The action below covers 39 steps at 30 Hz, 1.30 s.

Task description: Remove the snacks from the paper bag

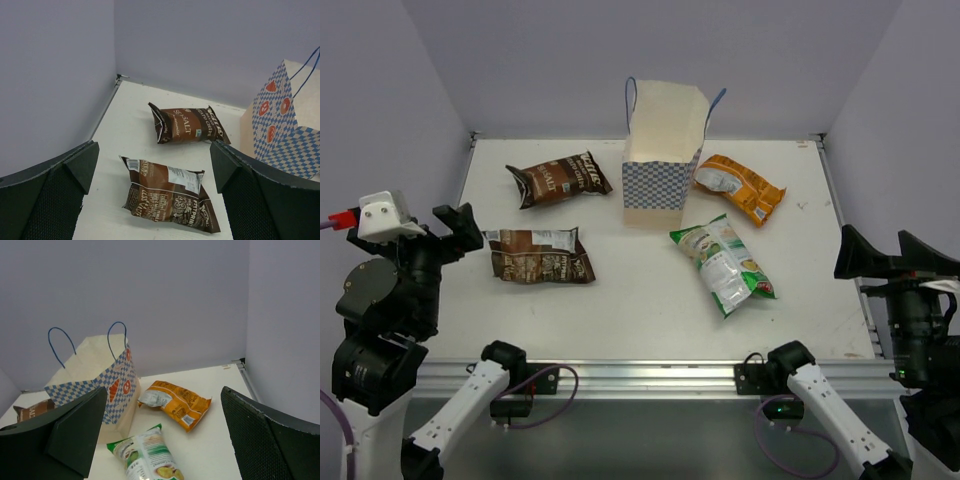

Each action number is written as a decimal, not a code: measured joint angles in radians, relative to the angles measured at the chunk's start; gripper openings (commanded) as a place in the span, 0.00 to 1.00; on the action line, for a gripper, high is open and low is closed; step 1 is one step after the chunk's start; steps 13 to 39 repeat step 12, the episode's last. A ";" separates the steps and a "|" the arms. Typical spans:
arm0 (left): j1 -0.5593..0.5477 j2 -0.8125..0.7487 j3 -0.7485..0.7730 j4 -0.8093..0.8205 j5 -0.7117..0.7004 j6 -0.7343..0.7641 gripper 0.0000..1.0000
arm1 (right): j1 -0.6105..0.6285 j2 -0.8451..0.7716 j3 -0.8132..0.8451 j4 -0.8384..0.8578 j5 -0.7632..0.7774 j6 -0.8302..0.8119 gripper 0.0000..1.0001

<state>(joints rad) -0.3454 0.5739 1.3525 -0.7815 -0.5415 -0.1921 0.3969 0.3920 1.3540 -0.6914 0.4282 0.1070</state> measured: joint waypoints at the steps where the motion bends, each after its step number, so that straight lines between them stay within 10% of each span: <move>1: 0.000 -0.004 0.000 -0.002 -0.005 -0.004 1.00 | 0.000 0.003 0.003 0.003 0.000 -0.004 0.99; 39: 0.000 -0.011 0.000 -0.030 -0.021 -0.008 1.00 | 0.000 0.013 0.013 0.035 -0.002 -0.021 0.99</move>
